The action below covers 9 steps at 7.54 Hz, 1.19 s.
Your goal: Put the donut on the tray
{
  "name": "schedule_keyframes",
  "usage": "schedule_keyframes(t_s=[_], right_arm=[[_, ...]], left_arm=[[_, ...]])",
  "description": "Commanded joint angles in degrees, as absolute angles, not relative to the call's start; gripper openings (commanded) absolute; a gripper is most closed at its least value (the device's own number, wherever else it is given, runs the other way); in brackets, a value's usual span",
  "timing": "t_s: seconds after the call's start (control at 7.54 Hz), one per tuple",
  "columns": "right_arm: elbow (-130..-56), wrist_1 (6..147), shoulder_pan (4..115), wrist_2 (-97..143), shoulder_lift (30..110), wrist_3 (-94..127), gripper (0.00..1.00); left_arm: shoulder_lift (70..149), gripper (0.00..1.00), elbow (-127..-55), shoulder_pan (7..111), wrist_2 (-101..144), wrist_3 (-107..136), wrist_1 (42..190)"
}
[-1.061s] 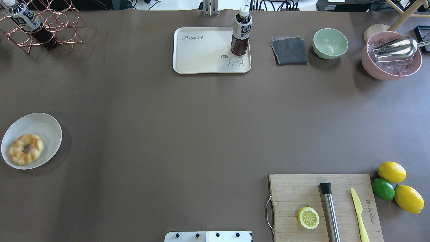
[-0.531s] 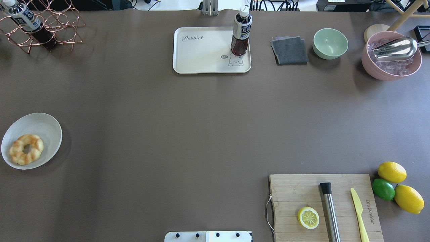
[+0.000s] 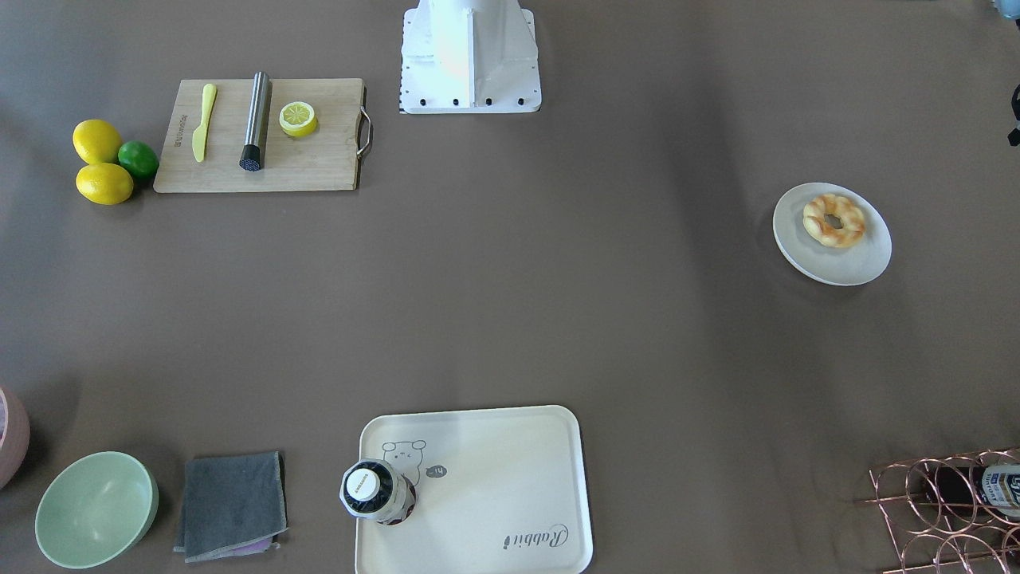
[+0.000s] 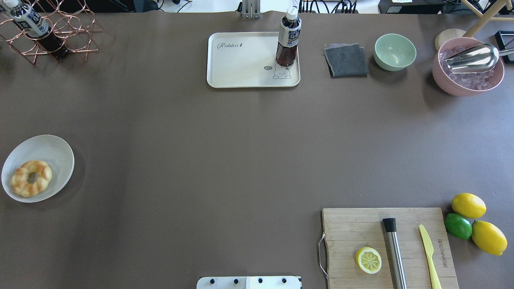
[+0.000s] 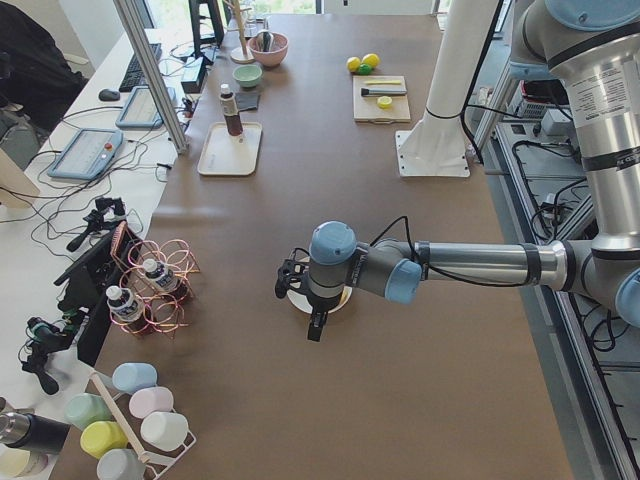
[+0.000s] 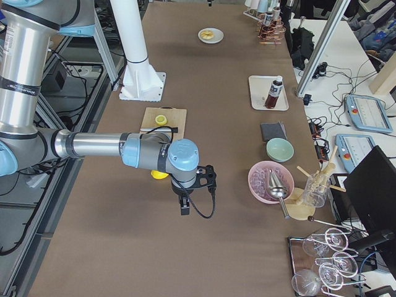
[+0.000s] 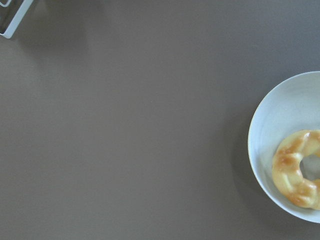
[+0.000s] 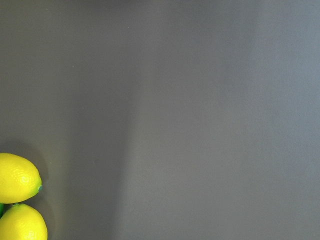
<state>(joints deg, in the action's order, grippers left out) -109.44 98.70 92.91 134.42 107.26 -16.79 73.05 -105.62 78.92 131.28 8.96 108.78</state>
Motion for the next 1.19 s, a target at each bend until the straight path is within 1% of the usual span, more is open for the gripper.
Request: schedule_keyframes(t_s=[0.0, 0.27, 0.4, 0.66, 0.8, 1.06], right_arm=[[-109.5, 98.6, 92.9, 134.3, 107.2, -16.8, 0.99], [-109.4, 98.6, 92.9, 134.0, 107.2, -16.8, 0.99], [-109.5, 98.5, 92.9, 134.0, 107.2, -16.8, 0.99], [-109.7, 98.4, 92.9, 134.0, 107.6, -16.8, 0.99], [-109.7, 98.4, 92.9, 134.0, 107.6, -16.8, 0.99], [-109.7, 98.4, 92.9, 134.2, 107.7, -16.8, 0.99]], left_arm=[[77.2, 0.97, -101.6, 71.2, 131.5, 16.9, 111.1], [81.6, 0.96, -92.0, 70.9, 131.6, 17.0, 117.9], [83.3, 0.91, -90.0, 70.6, 131.6, 17.0, 118.4], [84.6, 0.86, -89.8, 67.7, 134.0, 22.6, 120.3], [84.6, 0.82, -88.6, 66.9, 133.9, 23.6, 122.5], [84.6, 0.78, -84.3, 66.2, 134.0, 23.8, 128.2]])
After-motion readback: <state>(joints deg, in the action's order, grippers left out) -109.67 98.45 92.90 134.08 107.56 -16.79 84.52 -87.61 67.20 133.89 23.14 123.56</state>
